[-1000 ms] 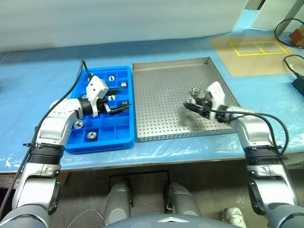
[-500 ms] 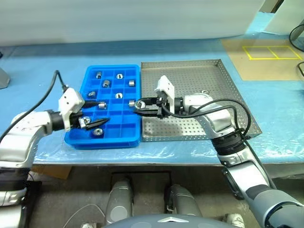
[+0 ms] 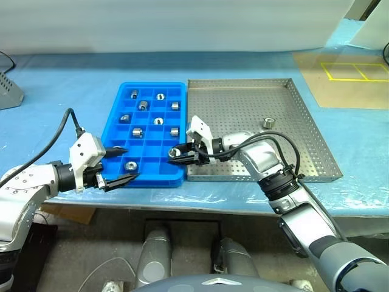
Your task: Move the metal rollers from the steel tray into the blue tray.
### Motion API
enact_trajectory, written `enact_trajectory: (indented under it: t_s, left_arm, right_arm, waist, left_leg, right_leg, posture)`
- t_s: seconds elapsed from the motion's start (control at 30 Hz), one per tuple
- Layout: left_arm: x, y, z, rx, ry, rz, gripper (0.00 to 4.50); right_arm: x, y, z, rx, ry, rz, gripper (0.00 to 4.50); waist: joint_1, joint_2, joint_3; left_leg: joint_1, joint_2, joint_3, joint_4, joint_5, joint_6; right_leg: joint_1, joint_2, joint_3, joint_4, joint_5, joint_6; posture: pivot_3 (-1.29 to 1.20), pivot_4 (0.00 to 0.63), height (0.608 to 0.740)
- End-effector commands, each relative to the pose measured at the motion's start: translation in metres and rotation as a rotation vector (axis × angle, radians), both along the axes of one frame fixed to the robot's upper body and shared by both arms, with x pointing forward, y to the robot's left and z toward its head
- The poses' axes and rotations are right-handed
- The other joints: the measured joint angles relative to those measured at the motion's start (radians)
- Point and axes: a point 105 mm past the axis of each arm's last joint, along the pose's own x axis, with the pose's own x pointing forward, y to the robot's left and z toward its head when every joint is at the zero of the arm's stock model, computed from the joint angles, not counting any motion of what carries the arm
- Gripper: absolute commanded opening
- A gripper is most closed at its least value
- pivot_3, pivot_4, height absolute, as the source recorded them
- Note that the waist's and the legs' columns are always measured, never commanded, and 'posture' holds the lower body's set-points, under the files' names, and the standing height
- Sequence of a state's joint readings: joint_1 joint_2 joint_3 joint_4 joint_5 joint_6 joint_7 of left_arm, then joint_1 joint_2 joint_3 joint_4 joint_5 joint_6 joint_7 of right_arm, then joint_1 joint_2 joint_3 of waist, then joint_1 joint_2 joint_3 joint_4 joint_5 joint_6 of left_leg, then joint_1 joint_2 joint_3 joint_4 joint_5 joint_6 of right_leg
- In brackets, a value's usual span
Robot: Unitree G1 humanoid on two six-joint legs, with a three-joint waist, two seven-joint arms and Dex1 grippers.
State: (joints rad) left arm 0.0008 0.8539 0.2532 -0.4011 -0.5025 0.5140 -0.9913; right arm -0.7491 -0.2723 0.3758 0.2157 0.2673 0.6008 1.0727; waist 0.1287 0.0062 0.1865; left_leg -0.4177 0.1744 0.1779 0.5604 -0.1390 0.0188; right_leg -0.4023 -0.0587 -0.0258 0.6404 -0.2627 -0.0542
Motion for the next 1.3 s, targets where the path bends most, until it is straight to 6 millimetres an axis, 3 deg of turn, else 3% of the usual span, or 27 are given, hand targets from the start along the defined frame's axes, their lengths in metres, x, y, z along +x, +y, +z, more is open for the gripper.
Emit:
enact_trajectory:
  t_s: [0.03,0.2,0.33,0.37,0.47,0.63,0.77,1.03,1.3]
  left_arm:
    - [0.005,-0.005,0.007,-0.007,-0.032,-0.009,4.25]
    - [0.013,-0.010,0.007,-0.014,-0.040,-0.036,4.25]
    - [0.018,-0.015,0.006,-0.015,-0.042,-0.063,4.25]
    - [0.021,-0.016,0.007,-0.020,-0.046,-0.070,4.25]
    - [0.029,-0.021,0.008,-0.032,-0.057,-0.083,4.25]
    - [0.047,-0.029,0.008,-0.052,-0.094,-0.084,4.25]
    - [0.060,-0.037,0.011,-0.071,-0.113,-0.096,4.25]
    - [0.064,-0.051,0.010,-0.083,-0.121,-0.143,4.25]
    - [0.060,-0.050,0.005,-0.082,-0.108,-0.134,4.25]
  right_arm:
    - [-0.007,0.000,0.002,0.012,0.028,0.024,2.68]
    - [0.006,-0.006,0.003,-0.009,-0.012,-0.065,4.32]
    - [0.012,-0.019,0.014,0.002,-0.067,-0.100,4.32]
    - [0.020,-0.029,0.026,0.029,-0.094,-0.148,4.32]
    - [0.054,-0.069,0.055,0.072,-0.196,-0.347,4.32]
    - [0.111,-0.139,0.082,0.079,-0.350,-0.785,4.32]
    - [0.135,-0.177,0.077,0.031,-0.388,-1.065,4.32]
    - [0.149,-0.175,0.061,0.023,-0.363,-1.206,4.32]
    - [0.149,-0.196,0.052,-0.001,-0.371,-1.314,4.32]
  waist:
    - [0.000,0.000,0.000]
    - [-0.002,0.000,0.000]
    - [-0.001,0.000,0.000]
    - [-0.001,0.000,0.000]
    - [-0.002,0.000,0.000]
    - [-0.018,0.000,0.000]
    - [-0.035,-0.001,-0.001]
    - [-0.078,-0.001,0.000]
    - [-0.079,0.000,0.000]
  left_leg:
    - [0.000,0.000,0.000,0.000,0.000,0.000]
    - [0.002,0.000,0.000,0.000,0.000,-0.001]
    - [0.004,0.000,0.000,0.000,0.001,-0.001]
    - [0.004,0.000,0.000,0.000,0.001,-0.002]
    - [0.003,-0.001,0.000,0.000,0.002,-0.004]
    - [0.004,-0.001,0.001,0.001,0.003,-0.005]
    - [0.002,0.000,0.001,0.001,0.004,-0.005]
    - [-0.003,0.000,0.001,0.002,0.002,-0.003]
    - [-0.003,0.000,0.001,0.005,0.002,-0.002]
  right_leg:
    - [0.000,0.000,0.000,0.000,0.000,0.000]
    - [0.001,0.000,0.000,0.001,0.000,0.000]
    - [0.003,0.000,0.000,0.001,0.000,0.000]
    - [0.003,0.000,0.000,0.001,0.000,0.000]
    - [0.003,0.000,0.001,0.001,0.000,0.000]
    - [0.003,0.000,0.001,0.002,0.000,0.000]
    - [0.001,0.001,0.001,0.002,0.000,0.000]
    - [-0.002,0.002,0.000,0.003,0.001,0.000]
    - [-0.001,0.001,0.000,0.003,0.000,0.000]
  posture:
    - [0.19,0.150,0.740]
    - [0.14,0.150,0.740]
    - [0.10,0.150,0.740]
    - [0.09,0.150,0.740]
    - [0.05,0.150,0.740]
    - [0.00,0.150,0.740]
    - [-0.03,0.150,0.740]
    - [-0.05,0.150,0.740]
    - [-0.05,0.150,0.740]
